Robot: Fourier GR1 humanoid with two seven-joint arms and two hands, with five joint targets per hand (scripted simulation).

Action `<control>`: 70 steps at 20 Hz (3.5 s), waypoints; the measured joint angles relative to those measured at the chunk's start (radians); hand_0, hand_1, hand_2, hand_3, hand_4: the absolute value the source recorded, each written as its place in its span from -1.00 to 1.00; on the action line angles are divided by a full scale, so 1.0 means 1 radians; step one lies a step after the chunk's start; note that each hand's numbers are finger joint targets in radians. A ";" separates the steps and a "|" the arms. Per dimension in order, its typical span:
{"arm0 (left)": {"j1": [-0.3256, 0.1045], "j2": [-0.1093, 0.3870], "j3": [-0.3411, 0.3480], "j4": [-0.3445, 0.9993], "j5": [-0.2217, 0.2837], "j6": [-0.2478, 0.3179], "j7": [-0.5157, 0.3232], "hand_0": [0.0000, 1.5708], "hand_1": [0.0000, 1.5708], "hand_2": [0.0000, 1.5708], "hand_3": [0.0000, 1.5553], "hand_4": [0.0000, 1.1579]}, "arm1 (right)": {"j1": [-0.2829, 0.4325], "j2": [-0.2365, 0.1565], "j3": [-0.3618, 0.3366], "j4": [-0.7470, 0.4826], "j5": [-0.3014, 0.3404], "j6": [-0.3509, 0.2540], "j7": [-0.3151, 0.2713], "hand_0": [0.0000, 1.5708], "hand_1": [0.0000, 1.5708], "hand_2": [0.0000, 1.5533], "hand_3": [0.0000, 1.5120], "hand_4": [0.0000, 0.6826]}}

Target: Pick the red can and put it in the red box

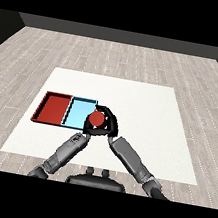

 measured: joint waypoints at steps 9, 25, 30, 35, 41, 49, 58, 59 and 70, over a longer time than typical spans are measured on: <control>0.016 -0.003 0.009 0.016 0.008 -0.009 -0.028 1.00 1.00 1.00 0.94 0.98 | 0.019 0.000 -0.068 -0.036 0.073 0.053 0.054 -1.00 -1.00 -1.00 -1.00 -1.00; 0.033 0.114 0.115 -0.028 -0.088 -0.027 0.025 1.00 1.00 1.00 0.89 0.95 | 0.285 -0.174 -0.305 -0.346 0.043 0.178 0.014 -1.00 -1.00 -1.00 -1.00 -1.00; 0.029 0.238 0.183 -0.025 -0.112 -0.046 0.060 1.00 1.00 0.97 0.88 0.93 | 0.436 -0.244 -0.369 -0.390 0.020 0.211 -0.014 -1.00 -1.00 -1.00 -1.00 -1.00; 0.000 0.338 0.275 0.073 -0.116 -0.084 0.085 1.00 1.00 1.00 0.92 0.94 | 0.500 -0.267 -0.412 -0.384 0.022 0.227 -0.033 -1.00 -1.00 -1.00 -1.00 -1.00; -0.084 0.412 0.369 0.321 -0.121 -0.147 0.074 1.00 1.00 0.97 0.89 0.89 | 0.536 -0.289 -0.452 -0.356 0.039 0.229 -0.027 -1.00 -1.00 -1.00 -1.00 -1.00; -0.283 0.407 0.431 0.763 -0.174 -0.163 0.036 0.98 0.98 0.86 0.84 0.74 | 0.462 -0.273 -0.483 -0.231 0.054 0.238 -0.018 -1.00 -1.00 -1.00 -1.00 -1.00; -0.348 0.399 0.433 1.056 -0.220 -0.155 0.147 0.16 0.16 0.16 -0.81 0.23 | 0.384 -0.243 -0.520 -0.093 0.037 0.268 -0.062 -1.00 -1.00 -1.00 -1.00 -1.00; -0.346 0.403 0.443 1.073 -0.213 -0.160 0.155 0.13 0.13 0.12 -0.56 0.17 | 0.376 -0.237 -0.523 -0.082 0.036 0.269 -0.068 -1.00 -1.00 -1.00 -1.00 -1.00; -0.354 0.447 0.468 1.157 -0.204 -0.265 0.237 -1.00 -1.00 -1.00 -1.00 -1.00 | 0.355 -0.225 -0.555 -0.049 0.025 0.289 -0.094 -1.00 -1.00 -1.00 -1.00 -1.00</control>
